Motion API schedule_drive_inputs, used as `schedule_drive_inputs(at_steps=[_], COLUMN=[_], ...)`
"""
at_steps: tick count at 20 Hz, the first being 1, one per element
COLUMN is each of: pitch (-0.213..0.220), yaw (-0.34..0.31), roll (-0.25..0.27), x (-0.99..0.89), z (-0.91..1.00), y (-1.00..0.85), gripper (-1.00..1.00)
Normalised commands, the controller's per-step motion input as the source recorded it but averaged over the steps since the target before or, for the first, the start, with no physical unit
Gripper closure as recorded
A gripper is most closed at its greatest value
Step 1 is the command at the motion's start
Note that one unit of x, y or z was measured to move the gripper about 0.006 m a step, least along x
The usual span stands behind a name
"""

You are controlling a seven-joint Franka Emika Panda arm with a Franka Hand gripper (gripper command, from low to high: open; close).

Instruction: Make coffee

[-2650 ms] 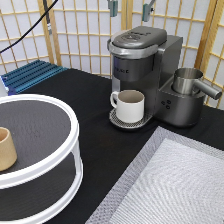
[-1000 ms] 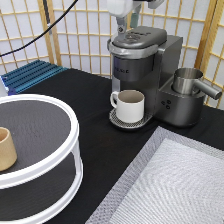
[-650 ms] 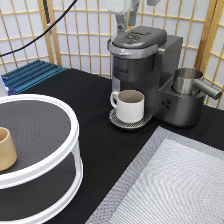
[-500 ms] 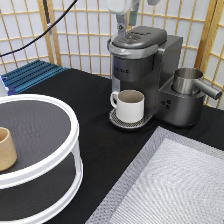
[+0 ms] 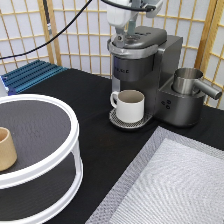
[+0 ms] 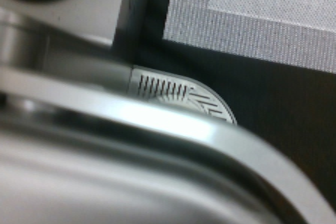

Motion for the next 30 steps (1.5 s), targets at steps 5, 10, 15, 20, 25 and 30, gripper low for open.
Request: schedule_drive_inputs(at_steps=[5,10,15,20,25,30], pitch=[-0.020,0.016,0.019,0.002,-0.038,-0.104], yaw=[0.167,0.138,0.018,-0.043,-0.019,0.000], roll=[-0.025,-0.026,-0.028,0.025,0.087,0.046], x=[-0.07,0.15,0.03,-0.15,-0.22,-0.15], z=[-0.89,-0.82,0.43,0.88,0.14,-0.34], y=[0.00,0.00,0.02,-0.24,-0.90,-1.00], gripper=[-1.00,-1.00,-1.00,-1.00,-1.00,-1.00])
